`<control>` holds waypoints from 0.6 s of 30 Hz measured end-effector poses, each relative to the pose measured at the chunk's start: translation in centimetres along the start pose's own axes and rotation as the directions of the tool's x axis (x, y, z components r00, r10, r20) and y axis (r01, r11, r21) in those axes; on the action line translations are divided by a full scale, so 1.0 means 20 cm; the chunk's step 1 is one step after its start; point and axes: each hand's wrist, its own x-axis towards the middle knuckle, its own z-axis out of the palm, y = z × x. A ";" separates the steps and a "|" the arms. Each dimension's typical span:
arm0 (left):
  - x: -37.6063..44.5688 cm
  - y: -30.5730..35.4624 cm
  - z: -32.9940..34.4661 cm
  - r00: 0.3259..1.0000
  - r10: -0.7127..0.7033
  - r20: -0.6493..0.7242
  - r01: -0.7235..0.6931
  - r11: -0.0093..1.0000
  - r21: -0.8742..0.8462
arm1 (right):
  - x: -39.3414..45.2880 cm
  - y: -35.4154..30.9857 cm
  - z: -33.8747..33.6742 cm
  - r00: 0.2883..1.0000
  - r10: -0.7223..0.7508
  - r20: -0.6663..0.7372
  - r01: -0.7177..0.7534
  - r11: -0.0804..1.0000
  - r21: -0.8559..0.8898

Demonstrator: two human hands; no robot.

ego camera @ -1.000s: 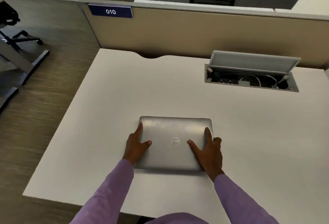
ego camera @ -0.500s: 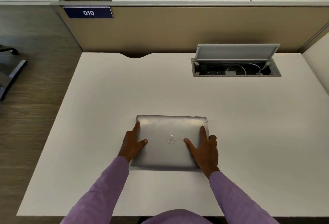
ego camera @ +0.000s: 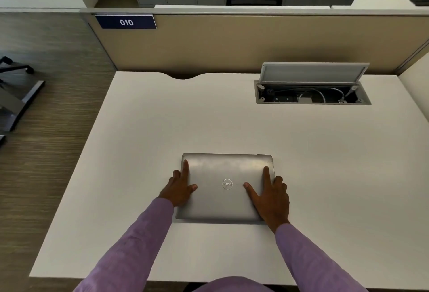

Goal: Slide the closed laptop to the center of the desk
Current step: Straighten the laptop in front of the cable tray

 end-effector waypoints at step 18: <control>-0.03 0.07 0.02 0.996 -0.082 0.019 0.079 0.988 0.131 | -0.03 -0.02 -0.04 1.000 -0.009 0.004 0.009 0.997 -0.073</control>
